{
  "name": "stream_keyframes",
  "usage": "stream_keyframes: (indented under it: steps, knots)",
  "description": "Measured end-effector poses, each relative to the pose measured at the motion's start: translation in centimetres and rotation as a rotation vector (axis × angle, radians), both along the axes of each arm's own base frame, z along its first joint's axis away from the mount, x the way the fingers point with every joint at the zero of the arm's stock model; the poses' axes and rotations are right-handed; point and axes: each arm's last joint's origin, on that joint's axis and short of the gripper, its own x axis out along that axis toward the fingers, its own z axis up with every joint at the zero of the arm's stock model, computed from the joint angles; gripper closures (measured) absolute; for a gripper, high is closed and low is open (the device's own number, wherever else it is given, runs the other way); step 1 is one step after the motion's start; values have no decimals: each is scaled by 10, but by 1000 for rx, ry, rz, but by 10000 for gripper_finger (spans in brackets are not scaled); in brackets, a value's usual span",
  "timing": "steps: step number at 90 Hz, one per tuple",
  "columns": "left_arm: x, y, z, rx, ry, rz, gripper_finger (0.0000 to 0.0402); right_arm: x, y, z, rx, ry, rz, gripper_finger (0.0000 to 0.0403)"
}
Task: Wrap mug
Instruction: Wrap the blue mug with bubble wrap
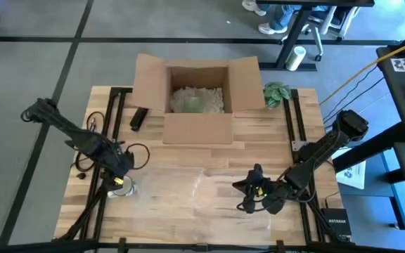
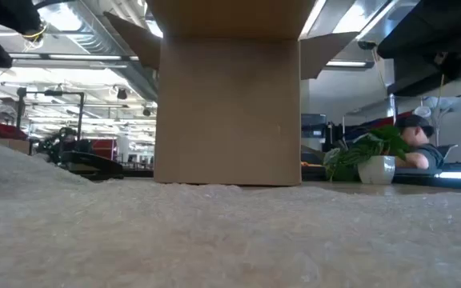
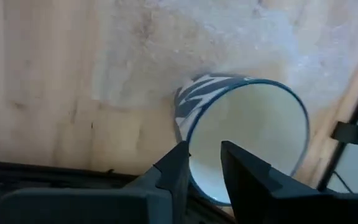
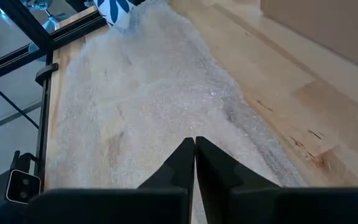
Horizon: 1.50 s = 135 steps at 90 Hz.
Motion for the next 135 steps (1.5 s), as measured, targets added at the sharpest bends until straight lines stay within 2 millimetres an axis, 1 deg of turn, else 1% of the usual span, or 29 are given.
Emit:
stream_keyframes:
  steps: [33, 55, 62, 82, 87, 96, 100, 120, 130, 135]
  knots:
    - [9, -6, -11, 69, 56, -3, 325, 0, 0, 0, 2, -2, 0, 403]
    - [6, -4, -33, 120, 123, 21, 325, 0, 0, 0, 3, -2, 1, 403]
    - [5, -3, -37, 125, 131, 30, 325, 0, 0, 0, 3, -2, 1, 403]
    - [9, -6, -37, 100, 89, 23, 329, 0, 0, 0, 1, -1, 2, 403]
    - [10, -6, -37, 95, 81, 21, 341, 0, 0, 0, 0, -1, 2, 403]
    - [11, -7, -39, 89, 73, 22, 381, 0, 0, 0, 0, -1, 3, 403]
    - [10, -6, -40, 90, 70, 22, 390, 0, 0, 0, 0, -1, 3, 403]
    - [9, -6, -40, 92, 80, 21, 397, 0, 0, 0, -1, -1, 3, 403]
    - [6, -4, -36, 121, 127, 22, 398, 0, 0, 0, -3, 0, 5, 403]
    - [4, -2, -30, 141, 150, 22, 399, 0, 0, 0, -4, 1, 5, 403]
